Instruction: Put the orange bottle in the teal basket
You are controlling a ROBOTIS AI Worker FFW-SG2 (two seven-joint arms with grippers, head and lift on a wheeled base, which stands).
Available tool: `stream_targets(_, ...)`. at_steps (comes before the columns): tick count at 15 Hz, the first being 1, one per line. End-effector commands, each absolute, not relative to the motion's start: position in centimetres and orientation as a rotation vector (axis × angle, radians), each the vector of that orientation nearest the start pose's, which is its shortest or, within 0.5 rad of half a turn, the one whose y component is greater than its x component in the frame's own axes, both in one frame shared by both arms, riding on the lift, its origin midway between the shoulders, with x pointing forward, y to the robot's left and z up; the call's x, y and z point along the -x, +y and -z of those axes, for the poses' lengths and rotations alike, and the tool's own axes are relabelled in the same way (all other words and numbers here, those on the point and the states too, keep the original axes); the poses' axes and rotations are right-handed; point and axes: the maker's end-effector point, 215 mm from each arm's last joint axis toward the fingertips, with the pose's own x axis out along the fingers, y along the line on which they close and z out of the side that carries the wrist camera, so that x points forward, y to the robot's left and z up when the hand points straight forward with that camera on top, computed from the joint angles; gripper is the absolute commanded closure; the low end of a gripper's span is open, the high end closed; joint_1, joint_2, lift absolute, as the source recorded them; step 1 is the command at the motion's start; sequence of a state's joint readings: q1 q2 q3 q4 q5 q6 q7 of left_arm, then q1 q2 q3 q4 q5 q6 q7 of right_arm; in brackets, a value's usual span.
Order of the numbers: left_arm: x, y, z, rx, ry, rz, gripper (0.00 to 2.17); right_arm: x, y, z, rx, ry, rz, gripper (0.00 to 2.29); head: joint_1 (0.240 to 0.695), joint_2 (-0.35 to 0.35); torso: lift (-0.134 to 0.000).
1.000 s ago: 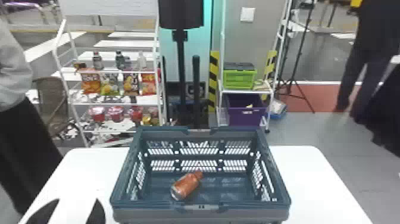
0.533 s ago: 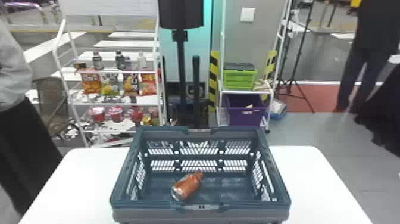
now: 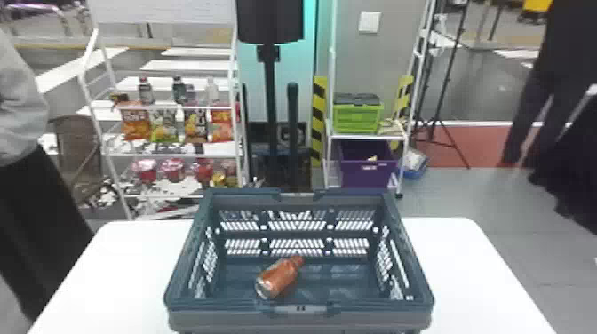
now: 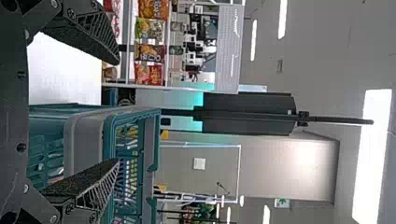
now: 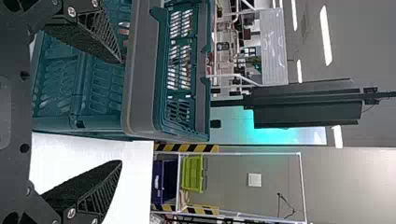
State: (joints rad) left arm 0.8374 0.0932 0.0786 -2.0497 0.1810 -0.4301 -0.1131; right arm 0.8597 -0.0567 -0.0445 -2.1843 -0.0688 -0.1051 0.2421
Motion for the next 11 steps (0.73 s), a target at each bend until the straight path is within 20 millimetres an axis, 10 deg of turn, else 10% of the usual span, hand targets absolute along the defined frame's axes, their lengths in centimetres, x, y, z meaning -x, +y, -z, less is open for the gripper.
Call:
stream_targets(1, -33.05, 25.91, 33.53, 0.043, -0.073, 0.071, 0.17, -32.74, -19.85, 36.76, -0.013, 0.139, -0.235, 0.13, 0.499, 0.000, 0.000)
stream_targets(11, -33.62, 25.63, 34.14, 0.031, -0.068, 0.091, 0.17, -32.67, -19.60, 37.00, -0.020, 0.137, -0.216, 0.13, 0.499, 0.000, 0.000)
